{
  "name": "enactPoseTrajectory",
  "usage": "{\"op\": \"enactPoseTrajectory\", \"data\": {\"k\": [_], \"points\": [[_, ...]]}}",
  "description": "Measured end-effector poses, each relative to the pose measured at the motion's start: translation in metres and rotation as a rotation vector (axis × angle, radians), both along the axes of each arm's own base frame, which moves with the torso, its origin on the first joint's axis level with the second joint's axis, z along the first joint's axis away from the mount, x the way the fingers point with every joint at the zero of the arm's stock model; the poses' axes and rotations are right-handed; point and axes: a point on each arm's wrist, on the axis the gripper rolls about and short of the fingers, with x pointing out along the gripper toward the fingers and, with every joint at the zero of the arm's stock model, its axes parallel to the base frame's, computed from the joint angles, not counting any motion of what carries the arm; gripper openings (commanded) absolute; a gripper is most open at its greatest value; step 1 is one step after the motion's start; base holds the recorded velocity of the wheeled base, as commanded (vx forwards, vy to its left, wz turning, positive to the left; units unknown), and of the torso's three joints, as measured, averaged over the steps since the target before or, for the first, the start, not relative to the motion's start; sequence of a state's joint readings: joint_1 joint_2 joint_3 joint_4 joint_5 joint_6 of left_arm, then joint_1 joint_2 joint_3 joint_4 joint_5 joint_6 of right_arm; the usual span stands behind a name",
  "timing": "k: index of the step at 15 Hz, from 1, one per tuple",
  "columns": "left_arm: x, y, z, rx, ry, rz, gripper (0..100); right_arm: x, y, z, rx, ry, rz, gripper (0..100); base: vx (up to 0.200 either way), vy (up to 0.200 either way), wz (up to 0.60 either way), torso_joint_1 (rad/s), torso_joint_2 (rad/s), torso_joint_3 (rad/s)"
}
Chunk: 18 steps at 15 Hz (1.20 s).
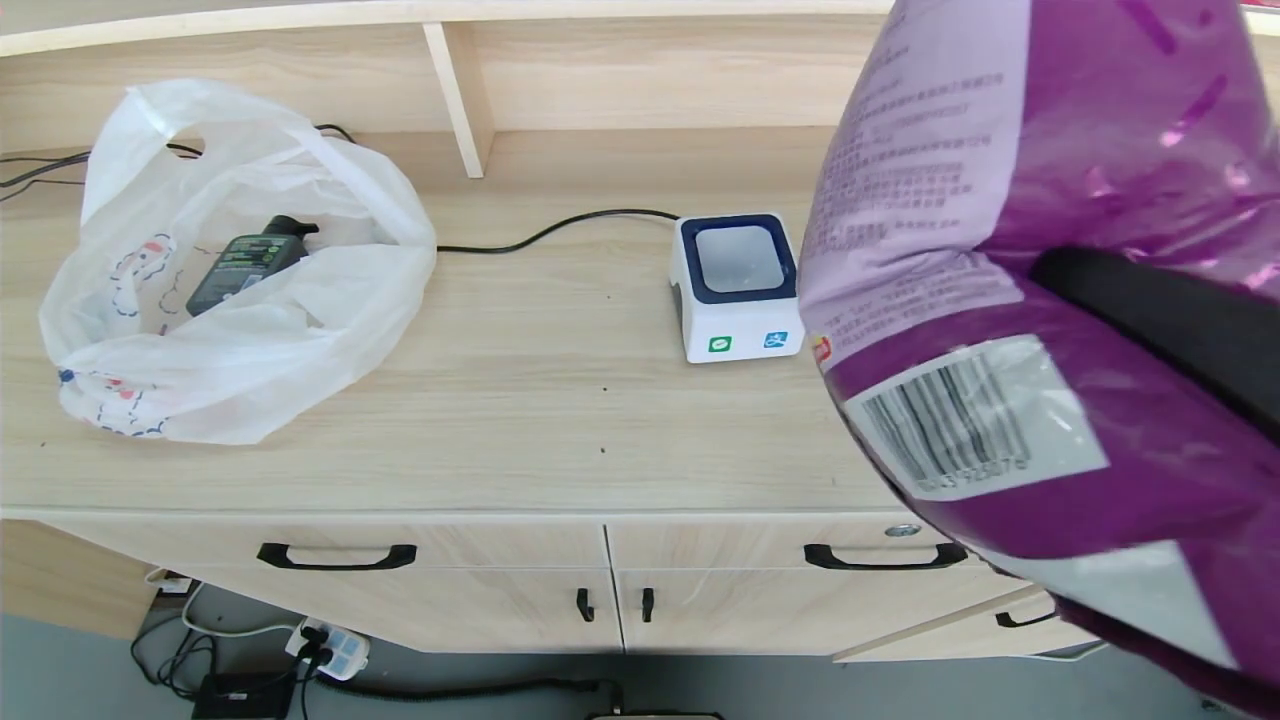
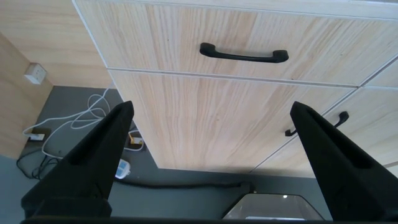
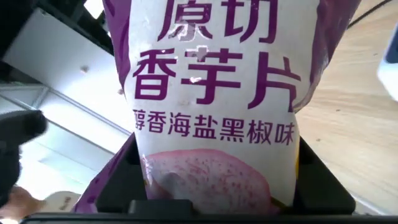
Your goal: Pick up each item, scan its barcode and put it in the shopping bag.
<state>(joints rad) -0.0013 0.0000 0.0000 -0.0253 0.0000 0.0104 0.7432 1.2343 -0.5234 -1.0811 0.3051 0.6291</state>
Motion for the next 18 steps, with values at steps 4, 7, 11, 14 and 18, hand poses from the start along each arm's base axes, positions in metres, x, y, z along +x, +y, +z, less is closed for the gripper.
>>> {"op": "enactPoseTrajectory", "data": {"k": [4,7,11,14,18], "points": [[0.0,0.0,0.0,0.0,0.0,-0.001,100,0.027,-0.008,-0.007,-0.355,-0.162,-0.424,0,0.0,0.0,0.0,0.0,0.0,0.0],[0.0,0.0,0.0,0.001,0.001,-0.001,100,0.041,-0.005,0.018,-0.467,-0.292,-0.626,0,0.0,0.0,0.0,0.0,0.0,0.0],[0.0,0.0,0.0,0.003,0.003,0.0,100,0.058,0.02,0.036,-0.553,-0.45,-0.671,0,0.0,0.0,0.0,0.0,0.0,0.0],[0.0,0.0,0.0,0.003,0.003,0.0,100,0.073,0.034,0.034,-0.593,-0.551,-0.708,0,0.0,0.0,0.0,0.0,0.0,0.0],[0.0,0.0,0.0,0.002,0.003,-0.001,100,0.097,0.052,0.032,-0.523,-0.677,-0.791,0,0.0,0.0,0.0,0.0,0.0,0.0]]}}
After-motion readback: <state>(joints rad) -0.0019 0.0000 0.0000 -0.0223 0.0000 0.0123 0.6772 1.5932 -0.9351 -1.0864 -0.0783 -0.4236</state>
